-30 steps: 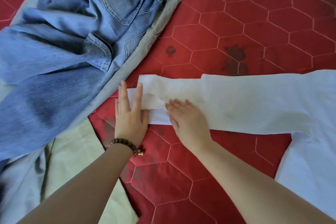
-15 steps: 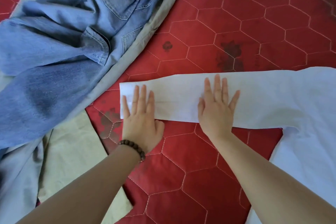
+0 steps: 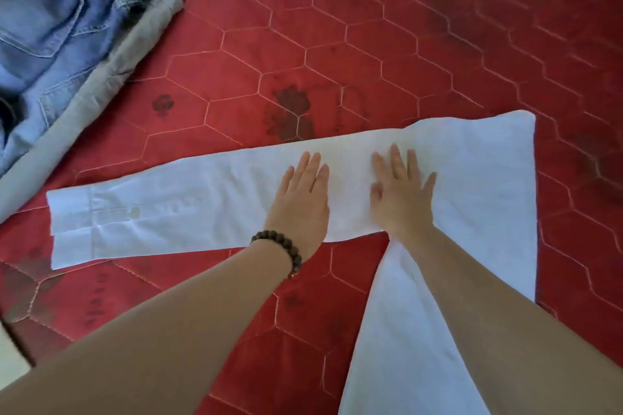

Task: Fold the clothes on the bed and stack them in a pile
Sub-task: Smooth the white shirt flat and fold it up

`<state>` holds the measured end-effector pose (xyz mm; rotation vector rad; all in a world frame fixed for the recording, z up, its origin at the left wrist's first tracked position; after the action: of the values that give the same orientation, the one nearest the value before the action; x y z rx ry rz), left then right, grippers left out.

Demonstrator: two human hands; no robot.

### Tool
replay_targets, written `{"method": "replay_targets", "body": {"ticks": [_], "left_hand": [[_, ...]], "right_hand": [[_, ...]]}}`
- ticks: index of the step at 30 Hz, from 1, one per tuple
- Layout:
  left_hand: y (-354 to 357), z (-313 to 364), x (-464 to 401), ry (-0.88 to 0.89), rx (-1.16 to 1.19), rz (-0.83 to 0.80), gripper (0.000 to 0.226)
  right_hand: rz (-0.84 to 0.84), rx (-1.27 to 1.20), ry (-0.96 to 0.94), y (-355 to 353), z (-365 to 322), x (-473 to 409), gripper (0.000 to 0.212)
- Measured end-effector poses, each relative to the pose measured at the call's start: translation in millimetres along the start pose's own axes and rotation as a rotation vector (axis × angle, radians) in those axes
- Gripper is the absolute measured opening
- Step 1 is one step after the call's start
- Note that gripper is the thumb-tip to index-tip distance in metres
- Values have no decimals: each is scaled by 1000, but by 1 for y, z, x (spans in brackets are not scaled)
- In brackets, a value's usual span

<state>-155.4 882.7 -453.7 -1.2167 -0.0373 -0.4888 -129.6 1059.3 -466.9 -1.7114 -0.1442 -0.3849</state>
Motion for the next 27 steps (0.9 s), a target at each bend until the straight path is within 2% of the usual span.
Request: {"method": "replay_targets", "body": {"ticks": [2,4,6,8,11,13,15,17,19,21,24,27], "left_hand": [[17,28,-19,63,5,-76,57],[30,44,-36,15,25,-132,60],[43,50,-47,-76,-37,-114,62],[49,57,-52,-167,-104,-37,63],[51,76,-59,-250,-88,68,62],[60,81,-64,-222,-193,80,70],[68,79,-66,-205,-281,98,71],[71,77,-66,-210,-301,108,71],[71,77,-66,-213,-295,109,71],[70,77,-65,-215,-292,103,69],[69,78,-65,-222,-290,84,69],[69,79,-66,-227,-300,82,70]], "right_hand": [[-137,-13,14,12,20,-2,59],[-130,-29,-47,21,31,1,63],[-53,-31,-32,26,50,11,64],[23,-48,105,26,77,24,62],[73,-89,314,20,115,36,59],[150,-60,275,11,129,30,59],[259,-21,101,-3,134,11,59],[255,13,-90,-12,135,-14,60],[170,59,-209,-10,138,-34,60],[109,90,-179,-5,154,-40,60],[160,88,32,-5,190,-32,58],[192,130,48,-17,205,-32,57]]}}
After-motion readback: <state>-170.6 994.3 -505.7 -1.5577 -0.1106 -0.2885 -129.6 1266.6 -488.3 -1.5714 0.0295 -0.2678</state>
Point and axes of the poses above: each hand's wrist, its own x-axis away from the middle knuckle, its own y-axis out of the palm, z = x × y, the point moved 3 cm from there along -x, towards the middle knuckle, and after that the axes turned 15 degrees about -y, right-handed, at the moved point
